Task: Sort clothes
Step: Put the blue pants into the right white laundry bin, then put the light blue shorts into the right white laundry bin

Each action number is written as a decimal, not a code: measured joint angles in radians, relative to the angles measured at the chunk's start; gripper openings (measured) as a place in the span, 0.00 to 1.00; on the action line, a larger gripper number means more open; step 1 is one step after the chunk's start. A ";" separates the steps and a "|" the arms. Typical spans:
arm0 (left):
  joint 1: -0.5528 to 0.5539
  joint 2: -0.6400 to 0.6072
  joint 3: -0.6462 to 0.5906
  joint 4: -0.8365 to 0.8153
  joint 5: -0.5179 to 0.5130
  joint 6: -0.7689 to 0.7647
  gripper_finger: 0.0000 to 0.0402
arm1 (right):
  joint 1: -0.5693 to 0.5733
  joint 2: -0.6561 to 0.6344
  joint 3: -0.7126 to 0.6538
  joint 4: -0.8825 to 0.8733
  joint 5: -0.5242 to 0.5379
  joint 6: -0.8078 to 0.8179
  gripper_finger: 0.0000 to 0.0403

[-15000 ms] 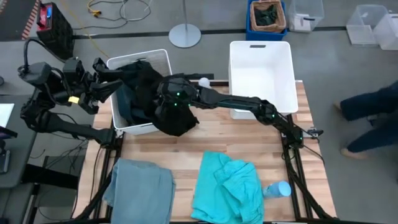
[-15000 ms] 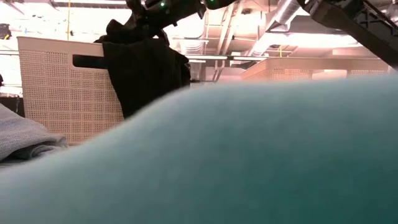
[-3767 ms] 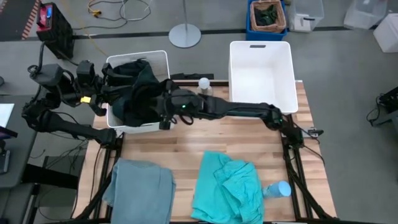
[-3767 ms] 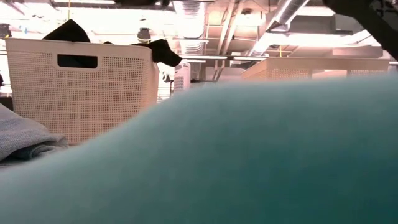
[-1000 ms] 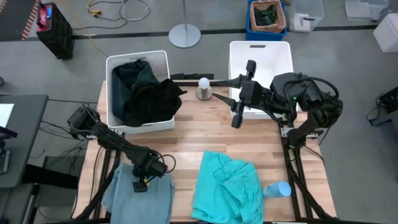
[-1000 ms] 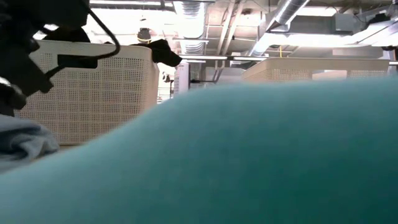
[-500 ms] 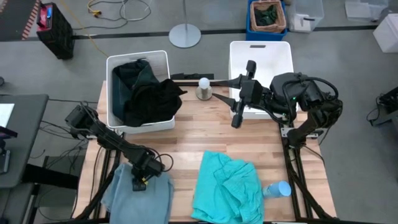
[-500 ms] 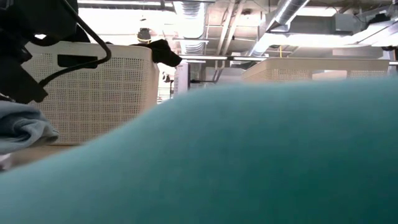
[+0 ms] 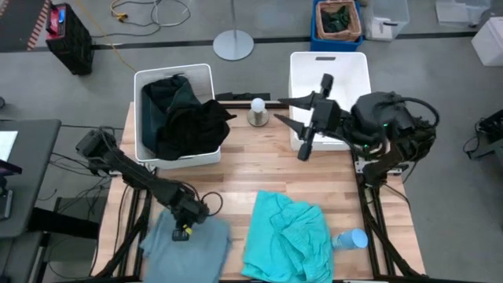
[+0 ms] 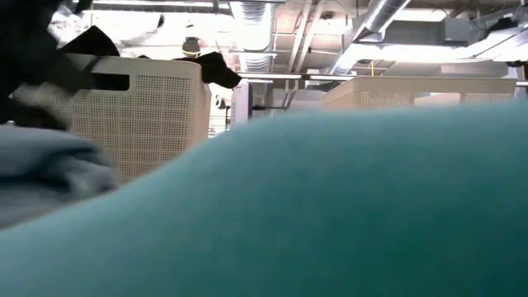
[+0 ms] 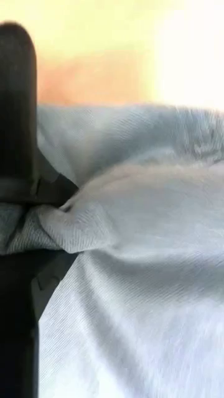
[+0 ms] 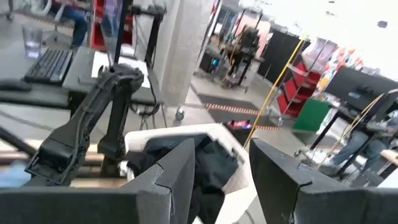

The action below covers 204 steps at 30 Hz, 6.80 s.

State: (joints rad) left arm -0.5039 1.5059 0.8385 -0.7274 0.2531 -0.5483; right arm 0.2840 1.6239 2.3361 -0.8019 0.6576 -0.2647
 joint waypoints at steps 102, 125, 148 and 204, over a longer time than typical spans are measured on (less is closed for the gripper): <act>0.849 0.784 1.509 0.836 -0.232 -0.234 0.52 | 0.141 -0.064 -0.001 0.393 0.025 -0.361 0.42; 0.831 0.591 1.515 0.857 0.034 0.013 0.50 | 0.166 -0.065 -0.001 0.387 0.028 -0.363 0.42; 0.625 0.145 1.515 0.288 -0.185 0.505 0.11 | 0.245 -0.043 0.000 0.031 0.023 0.044 0.42; 0.212 -0.525 0.334 0.745 -0.612 0.256 0.00 | 0.255 0.568 -0.147 -0.616 -0.554 0.860 0.45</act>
State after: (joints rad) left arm -0.2919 0.9808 1.1728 0.0180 -0.3584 -0.2921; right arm 0.5387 2.1917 2.1890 -1.4178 0.1040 0.5955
